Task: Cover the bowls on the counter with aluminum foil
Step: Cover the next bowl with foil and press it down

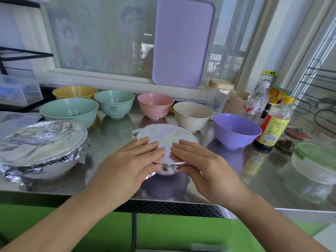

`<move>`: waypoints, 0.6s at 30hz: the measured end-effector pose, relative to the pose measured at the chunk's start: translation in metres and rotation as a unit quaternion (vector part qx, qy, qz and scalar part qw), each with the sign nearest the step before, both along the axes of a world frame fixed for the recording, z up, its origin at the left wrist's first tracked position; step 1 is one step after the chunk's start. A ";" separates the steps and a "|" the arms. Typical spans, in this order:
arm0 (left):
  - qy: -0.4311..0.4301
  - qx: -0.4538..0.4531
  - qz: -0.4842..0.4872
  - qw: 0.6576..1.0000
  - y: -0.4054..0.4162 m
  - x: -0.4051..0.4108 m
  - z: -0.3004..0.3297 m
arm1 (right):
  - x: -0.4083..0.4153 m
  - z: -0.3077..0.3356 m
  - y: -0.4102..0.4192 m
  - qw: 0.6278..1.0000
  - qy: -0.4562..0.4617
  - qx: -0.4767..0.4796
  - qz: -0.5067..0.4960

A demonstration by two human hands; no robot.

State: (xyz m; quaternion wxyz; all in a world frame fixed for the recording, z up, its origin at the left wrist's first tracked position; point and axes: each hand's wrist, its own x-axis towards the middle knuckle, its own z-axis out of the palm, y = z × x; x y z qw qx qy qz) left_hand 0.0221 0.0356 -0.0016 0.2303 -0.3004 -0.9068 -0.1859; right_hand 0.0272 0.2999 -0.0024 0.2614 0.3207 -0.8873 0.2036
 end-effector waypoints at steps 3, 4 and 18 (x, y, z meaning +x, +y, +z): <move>0.006 -0.011 0.009 1.000 -0.002 -0.001 0.000 | 0.000 -0.001 0.000 1.000 0.008 -0.007 -0.005; 0.002 -0.012 0.005 1.000 -0.002 -0.001 0.000 | 0.001 -0.001 0.000 1.000 -0.002 -0.012 0.000; -0.009 -0.019 -0.003 1.000 -0.003 0.004 0.004 | -0.005 0.000 0.004 0.998 0.011 -0.051 0.020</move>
